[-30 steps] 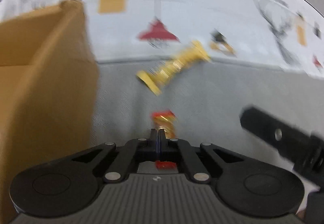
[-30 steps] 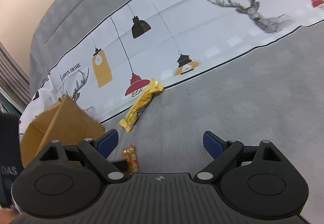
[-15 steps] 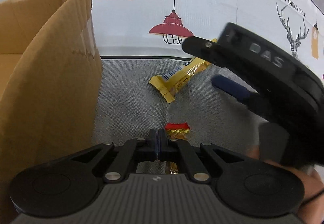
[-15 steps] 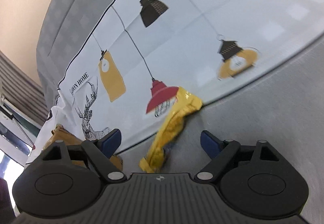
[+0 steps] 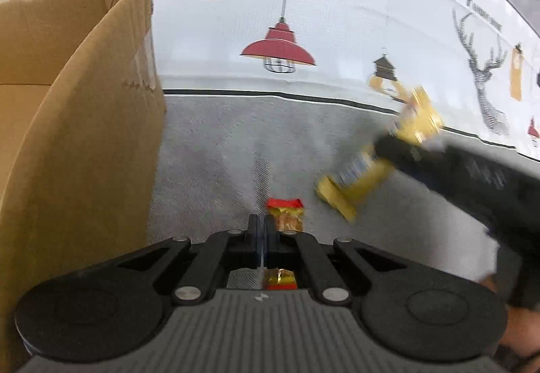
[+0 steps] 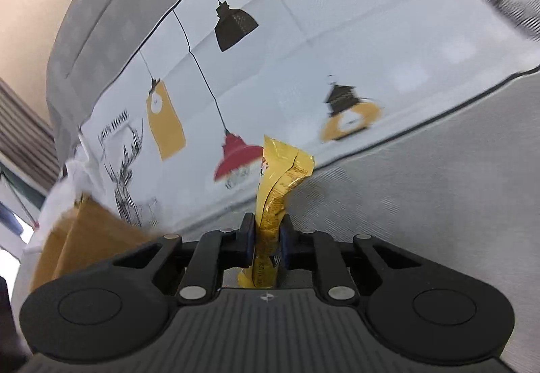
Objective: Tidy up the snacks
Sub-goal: 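Grasp the small red-gold packet with the left gripper while the right gripper grasps the yellow bar, then carry the red-gold packet and yellow bar over the cardboard box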
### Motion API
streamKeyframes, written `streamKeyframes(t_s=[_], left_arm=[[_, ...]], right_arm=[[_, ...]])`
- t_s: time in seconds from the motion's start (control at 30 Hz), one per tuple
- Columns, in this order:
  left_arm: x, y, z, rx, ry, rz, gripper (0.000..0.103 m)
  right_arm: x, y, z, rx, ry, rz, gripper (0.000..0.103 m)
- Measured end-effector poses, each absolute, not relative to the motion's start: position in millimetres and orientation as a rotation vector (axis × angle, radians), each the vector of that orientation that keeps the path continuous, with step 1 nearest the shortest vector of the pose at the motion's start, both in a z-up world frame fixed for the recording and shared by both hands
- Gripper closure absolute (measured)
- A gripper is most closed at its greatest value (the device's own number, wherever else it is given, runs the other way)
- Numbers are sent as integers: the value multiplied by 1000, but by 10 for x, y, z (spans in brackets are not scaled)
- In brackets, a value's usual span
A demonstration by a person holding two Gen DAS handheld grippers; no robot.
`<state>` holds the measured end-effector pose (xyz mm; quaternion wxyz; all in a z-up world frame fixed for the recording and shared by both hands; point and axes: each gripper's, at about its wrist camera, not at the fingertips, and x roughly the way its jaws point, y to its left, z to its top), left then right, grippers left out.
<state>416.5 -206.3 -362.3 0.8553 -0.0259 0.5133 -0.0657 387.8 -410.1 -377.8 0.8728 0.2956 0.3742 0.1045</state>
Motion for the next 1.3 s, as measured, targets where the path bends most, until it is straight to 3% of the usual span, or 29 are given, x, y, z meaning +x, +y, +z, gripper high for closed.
streamKeyframes(t_s=[0.13,0.3,0.47,0.57,0.77,0.8,0.83,0.87,0.9,0.93,1.3], left_arm=[[4095,-2096,-3568,-67,1093,-192,103],[4045,-2130,-3531,-96,1097,-233,67],[4017,-2241,-3426,-102,1064,-285,67],[4034,-2344,-3469,-107,1072,-322,67],[4122,-2563,-3758,-98,1100,-369,69],[4103,-2599,-3758,-64,1062,-373,83],[4097,-2632,-3757,-28,1046,-366,83],[4089,-2637,-3736,-27,1049,-361,84],[4097,-2631,-3729,-30,1060,-354,85],[4094,-2616,-3715,-33,1074,-341,85],[3433,-2193,-2845,-38,1001,-352,86]], right_arm=[[3601,-4311,-3603,537,866,183,87],[3437,-4447,-3549,412,915,109,87],[3426,-4464,-3561,315,922,123,74],[3446,-4508,-3624,322,924,127,57],[3554,-4538,-3771,334,905,84,48],[3557,-4506,-3781,311,892,82,50],[3559,-4450,-3796,253,885,81,57],[3553,-4404,-3795,192,875,61,73],[3544,-4401,-3789,173,866,50,82],[3535,-4458,-3784,215,859,56,87],[2861,-4273,-3082,374,718,49,90]])
